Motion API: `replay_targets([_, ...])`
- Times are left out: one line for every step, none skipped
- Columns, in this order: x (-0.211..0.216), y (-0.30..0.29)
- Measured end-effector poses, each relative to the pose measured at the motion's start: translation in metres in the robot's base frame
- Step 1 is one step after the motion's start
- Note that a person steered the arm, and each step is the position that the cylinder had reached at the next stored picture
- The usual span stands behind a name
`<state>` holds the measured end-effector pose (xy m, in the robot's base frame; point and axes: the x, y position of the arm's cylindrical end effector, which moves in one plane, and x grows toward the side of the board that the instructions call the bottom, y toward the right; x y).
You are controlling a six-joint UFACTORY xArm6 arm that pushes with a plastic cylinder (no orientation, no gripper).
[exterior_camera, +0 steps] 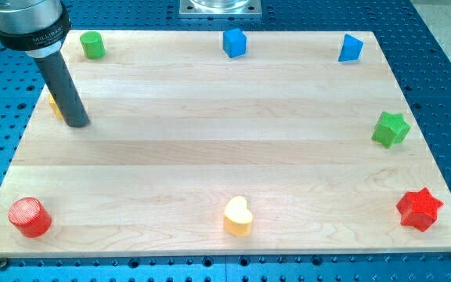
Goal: Slide the yellow hexagon slightly towards the green circle
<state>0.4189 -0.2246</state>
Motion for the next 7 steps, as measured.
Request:
replay_targets([0.0,-0.002])
replay_targets([0.03,-0.003])
replay_targets([0.042,-0.014])
replay_targets([0.005,-0.023])
replay_targets([-0.014,-0.023])
replay_targets([-0.019,-0.036])
replay_targets([-0.034,-0.08])
